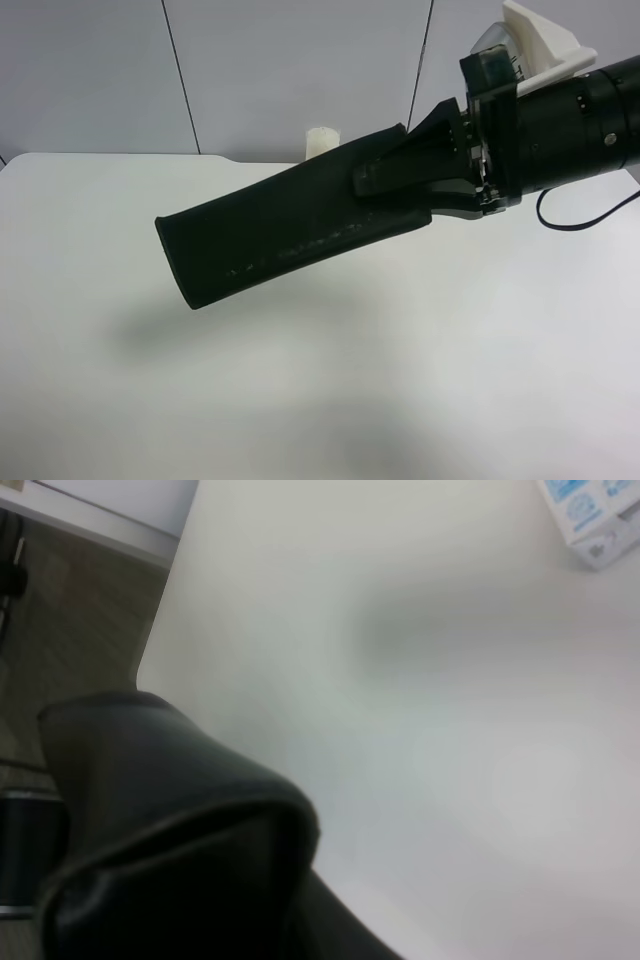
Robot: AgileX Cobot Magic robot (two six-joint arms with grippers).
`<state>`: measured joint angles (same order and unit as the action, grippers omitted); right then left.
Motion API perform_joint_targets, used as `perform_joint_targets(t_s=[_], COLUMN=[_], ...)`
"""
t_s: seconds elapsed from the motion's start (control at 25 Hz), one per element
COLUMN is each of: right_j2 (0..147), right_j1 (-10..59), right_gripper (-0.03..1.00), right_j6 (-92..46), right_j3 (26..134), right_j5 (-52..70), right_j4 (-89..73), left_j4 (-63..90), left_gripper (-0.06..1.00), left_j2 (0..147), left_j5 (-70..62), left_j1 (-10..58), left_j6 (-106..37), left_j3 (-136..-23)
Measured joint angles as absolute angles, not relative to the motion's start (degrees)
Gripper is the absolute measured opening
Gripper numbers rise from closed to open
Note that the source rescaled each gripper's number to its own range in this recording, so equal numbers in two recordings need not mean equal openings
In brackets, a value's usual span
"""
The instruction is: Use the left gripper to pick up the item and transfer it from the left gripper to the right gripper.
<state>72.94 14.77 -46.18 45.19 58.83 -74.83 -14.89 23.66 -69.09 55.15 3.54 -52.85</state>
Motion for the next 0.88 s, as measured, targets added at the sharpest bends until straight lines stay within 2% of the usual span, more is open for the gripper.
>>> perform_joint_targets(t_s=[0.44,0.88], right_j2=[72.9,72.9], right_j1=[14.8,14.8], right_gripper=[0.01,0.01], right_j6=[-46.2,-44.1], right_j3=[45.2,45.2], right_j5=[58.6,56.9], right_j4=[-71.9,-70.3], left_j4=[-10.0,-3.7], left_gripper=[0.98,0.98], left_j2=[3.0,-0.4], left_j5=[-67.5,-61.3], left_j1=[55.1,55.2], left_j6=[8.9,4.3], left_j3=[-36.8,-29.2])
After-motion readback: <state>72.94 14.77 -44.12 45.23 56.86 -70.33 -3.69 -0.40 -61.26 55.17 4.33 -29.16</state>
